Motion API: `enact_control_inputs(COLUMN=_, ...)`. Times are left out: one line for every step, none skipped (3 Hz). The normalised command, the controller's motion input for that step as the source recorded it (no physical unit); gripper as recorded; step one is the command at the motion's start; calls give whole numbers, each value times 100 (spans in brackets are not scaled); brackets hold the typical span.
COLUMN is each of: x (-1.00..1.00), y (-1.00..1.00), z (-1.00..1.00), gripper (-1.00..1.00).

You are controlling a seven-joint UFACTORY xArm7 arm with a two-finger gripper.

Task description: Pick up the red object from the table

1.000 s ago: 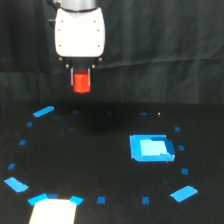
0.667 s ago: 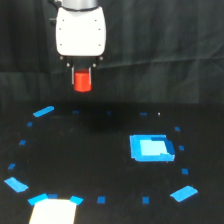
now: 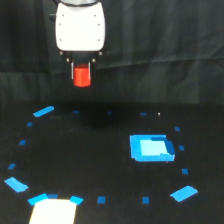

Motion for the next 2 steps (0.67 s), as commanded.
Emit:
enact_control_inputs(x=12, y=2, z=-38, gripper=-100)
enact_control_inputs(x=-11, y=13, z=6, gripper=-100)
